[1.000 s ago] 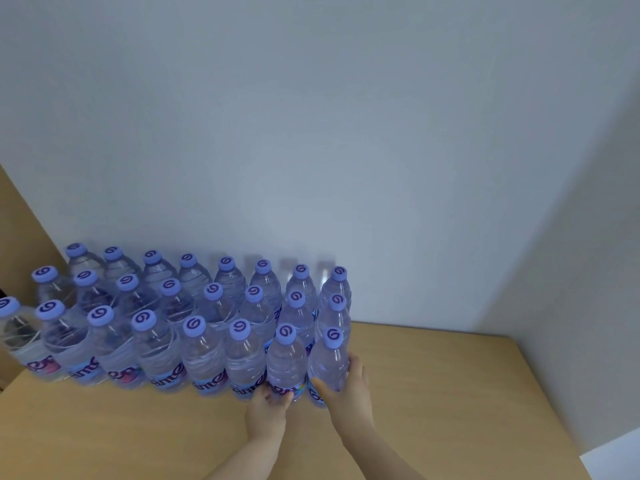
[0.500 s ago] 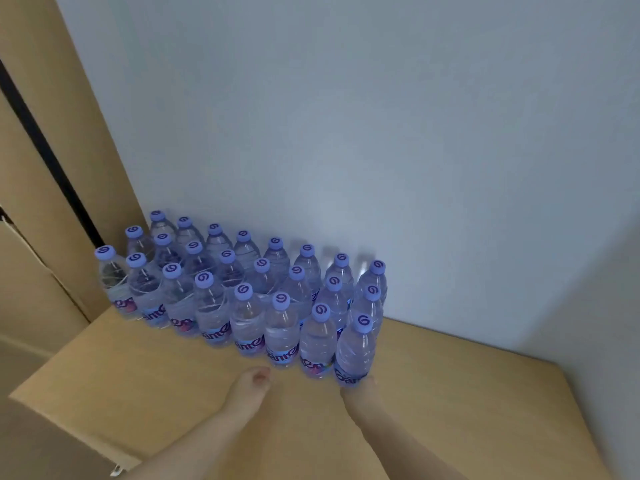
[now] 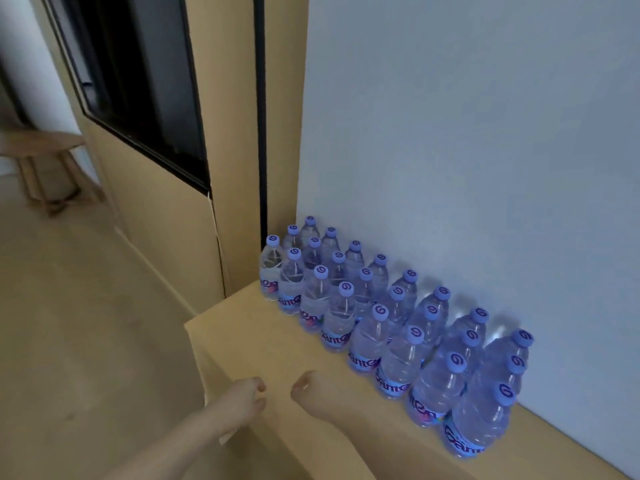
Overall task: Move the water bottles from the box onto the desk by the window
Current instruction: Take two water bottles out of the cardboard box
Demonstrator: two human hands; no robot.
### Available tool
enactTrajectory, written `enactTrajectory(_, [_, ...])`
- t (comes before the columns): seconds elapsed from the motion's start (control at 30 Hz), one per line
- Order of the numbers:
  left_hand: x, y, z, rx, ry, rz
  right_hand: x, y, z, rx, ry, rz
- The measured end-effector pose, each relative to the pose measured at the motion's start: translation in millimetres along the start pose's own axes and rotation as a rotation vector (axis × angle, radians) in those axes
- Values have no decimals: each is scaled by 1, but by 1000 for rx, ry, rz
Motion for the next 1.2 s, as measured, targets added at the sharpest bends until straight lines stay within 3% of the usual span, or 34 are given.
enactTrajectory(0.23, [-41, 127, 108, 109, -127, 124, 39, 167, -49, -155, 80, 257])
enactTrajectory(0.63, [-127, 323, 239, 292, -298, 513, 93, 411, -148, -375, 225, 551])
enactTrajectory(1.2, [-39, 576, 437, 282, -320, 739, 254, 735, -224, -599, 319, 798])
Point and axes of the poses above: each hand's wrist, its own x-axis towards the middle knuckle, its own z-axis out of the back of the hand, y = z × x, the point moved 6 cm from there along x, towards the middle knuckle, and after that the axes turned 6 degrees about -z, right-handed, at the moved point
